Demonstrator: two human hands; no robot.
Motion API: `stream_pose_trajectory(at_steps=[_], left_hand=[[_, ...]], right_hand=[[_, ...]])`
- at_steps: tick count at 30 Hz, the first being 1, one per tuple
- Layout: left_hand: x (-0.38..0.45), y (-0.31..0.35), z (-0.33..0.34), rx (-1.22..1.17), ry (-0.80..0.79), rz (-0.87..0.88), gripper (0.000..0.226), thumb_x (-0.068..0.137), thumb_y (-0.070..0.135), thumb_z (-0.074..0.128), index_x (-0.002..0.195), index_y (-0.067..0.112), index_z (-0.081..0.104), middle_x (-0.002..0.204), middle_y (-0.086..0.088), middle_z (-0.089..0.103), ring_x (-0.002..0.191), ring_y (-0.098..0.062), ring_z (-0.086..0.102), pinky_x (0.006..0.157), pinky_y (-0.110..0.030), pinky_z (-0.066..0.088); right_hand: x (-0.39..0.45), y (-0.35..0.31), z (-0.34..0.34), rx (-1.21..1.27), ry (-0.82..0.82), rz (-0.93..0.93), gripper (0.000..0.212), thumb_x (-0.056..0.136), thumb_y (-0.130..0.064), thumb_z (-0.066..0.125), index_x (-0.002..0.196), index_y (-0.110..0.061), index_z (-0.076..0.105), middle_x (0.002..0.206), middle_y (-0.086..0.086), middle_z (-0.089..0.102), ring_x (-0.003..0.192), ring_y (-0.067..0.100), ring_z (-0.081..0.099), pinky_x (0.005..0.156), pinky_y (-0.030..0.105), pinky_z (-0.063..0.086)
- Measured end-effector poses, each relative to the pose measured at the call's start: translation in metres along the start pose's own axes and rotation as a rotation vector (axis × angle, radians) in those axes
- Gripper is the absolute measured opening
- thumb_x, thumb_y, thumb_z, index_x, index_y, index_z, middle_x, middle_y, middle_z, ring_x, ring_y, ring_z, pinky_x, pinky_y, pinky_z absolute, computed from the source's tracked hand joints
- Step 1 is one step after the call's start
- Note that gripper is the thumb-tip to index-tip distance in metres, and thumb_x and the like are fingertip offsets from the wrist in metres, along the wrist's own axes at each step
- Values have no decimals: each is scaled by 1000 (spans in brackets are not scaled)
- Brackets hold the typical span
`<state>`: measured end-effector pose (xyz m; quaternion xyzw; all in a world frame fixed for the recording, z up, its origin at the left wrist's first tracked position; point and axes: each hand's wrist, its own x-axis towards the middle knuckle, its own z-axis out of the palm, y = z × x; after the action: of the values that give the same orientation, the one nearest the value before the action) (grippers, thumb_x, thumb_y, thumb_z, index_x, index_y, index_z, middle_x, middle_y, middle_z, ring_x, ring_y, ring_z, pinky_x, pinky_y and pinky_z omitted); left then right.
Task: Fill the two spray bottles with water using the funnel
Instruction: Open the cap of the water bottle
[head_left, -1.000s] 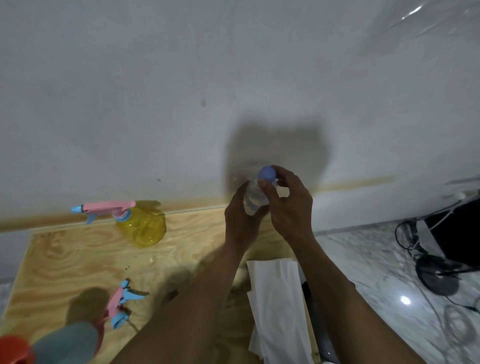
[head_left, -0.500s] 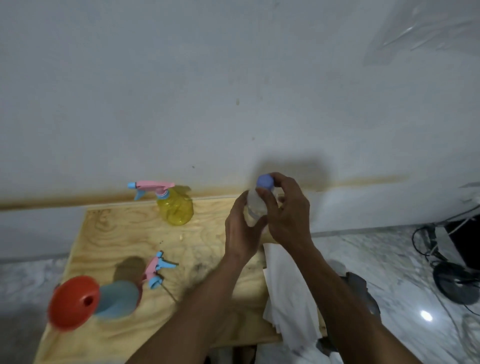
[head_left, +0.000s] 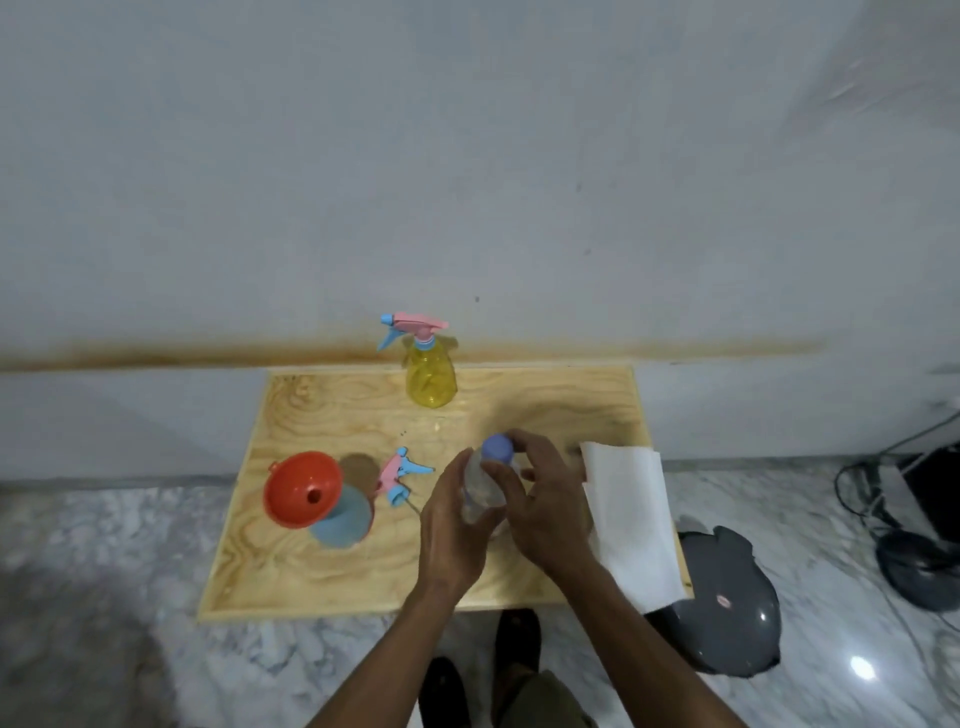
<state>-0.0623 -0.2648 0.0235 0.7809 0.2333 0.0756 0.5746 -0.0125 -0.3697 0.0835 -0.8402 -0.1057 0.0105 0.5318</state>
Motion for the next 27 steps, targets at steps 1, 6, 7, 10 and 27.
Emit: stream_pose_trajectory(at_steps=[1,6,7,10,27], left_hand=[[-5,-3,-2,1,1,-18,73,69,29,75,137,28,50,130,8,63,117,-11,62,94,-41,53],[-17,-10,-9,-30,-17,6,83,67,49,69,143,22,47,135,2,61,121,-15,60,99,-43,49],[-18,-10,-10,-41,-20,1,83,66,48,69,143,23,47,136,3,60,122,-14,59,100,-43,49],[-19,-10,-13,-48,-44,1,84,65,51,69,142,25,47,138,5,58,124,-11,57,102,-36,48],[-15,-7,-14,84,-128,81,78,75,34,77,143,13,46,136,-2,57,120,-14,54,94,-15,37]], right_hand=[[-6,-1,3,-10,4,-4,32,86,-38,64,114,-22,63,107,-8,66,97,8,62,85,36,53],[-23,-3,12,-37,33,-22,35,85,-46,58,113,-24,63,103,-11,64,96,7,61,83,36,54],[-24,-4,13,-35,37,-23,36,85,-45,58,113,-24,63,104,-11,64,96,6,61,84,36,54],[-27,-6,15,-39,29,-12,38,85,-44,60,116,-21,64,106,-10,65,98,5,61,85,36,54],[-8,-14,-8,-489,-146,-135,33,89,-31,70,110,-6,68,95,8,59,83,19,49,72,25,32]])
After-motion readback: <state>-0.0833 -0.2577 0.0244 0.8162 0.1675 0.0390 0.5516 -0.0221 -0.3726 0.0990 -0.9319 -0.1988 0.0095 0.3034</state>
